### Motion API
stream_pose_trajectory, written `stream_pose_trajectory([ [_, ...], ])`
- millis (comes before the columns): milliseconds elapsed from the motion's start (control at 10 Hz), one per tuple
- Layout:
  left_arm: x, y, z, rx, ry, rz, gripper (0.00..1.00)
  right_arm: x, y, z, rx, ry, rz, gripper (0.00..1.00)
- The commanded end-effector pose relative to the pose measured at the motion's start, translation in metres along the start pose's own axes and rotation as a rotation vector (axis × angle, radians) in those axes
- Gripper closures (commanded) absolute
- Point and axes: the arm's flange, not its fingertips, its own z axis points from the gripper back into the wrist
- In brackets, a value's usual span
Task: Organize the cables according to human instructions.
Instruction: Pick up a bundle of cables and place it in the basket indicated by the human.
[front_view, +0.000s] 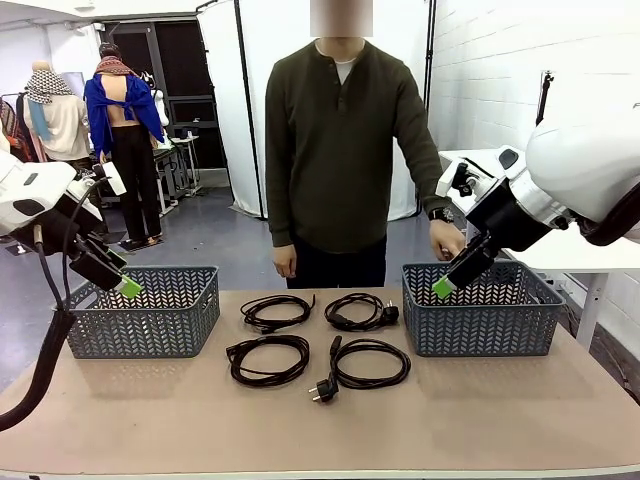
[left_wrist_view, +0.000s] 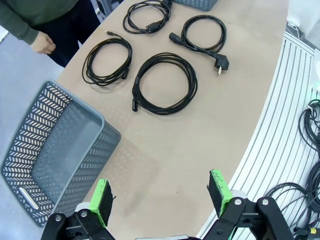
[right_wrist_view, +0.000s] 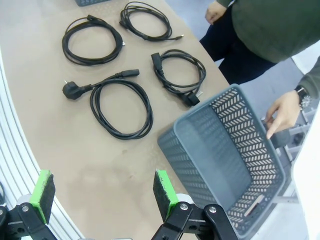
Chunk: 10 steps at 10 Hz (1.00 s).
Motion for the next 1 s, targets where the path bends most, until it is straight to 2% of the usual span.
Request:
stream_pose_trajectory([
  [0,-0.002,0.001,-0.004,0.001,-0.021,-0.004,0.00,0.005,0.000,0.000,0.014,0.020,-0.036,0.00],
  [300,-0.002,0.001,-0.004,0.001,-0.021,-0.004,0.00,0.045,0.019,-0.014,0.025,0.120,-0.127,0.00],
  [600,-0.002,0.001,-0.004,0.001,-0.021,-0.004,0.00,0.081,0.033,-0.047,0.022,0.165,-0.233,0.00],
  [900,-0.002,0.001,-0.004,0.001,-0.021,-0.004,0.00,0.109,0.031,-0.087,-0.062,0.227,-0.300,0.00],
])
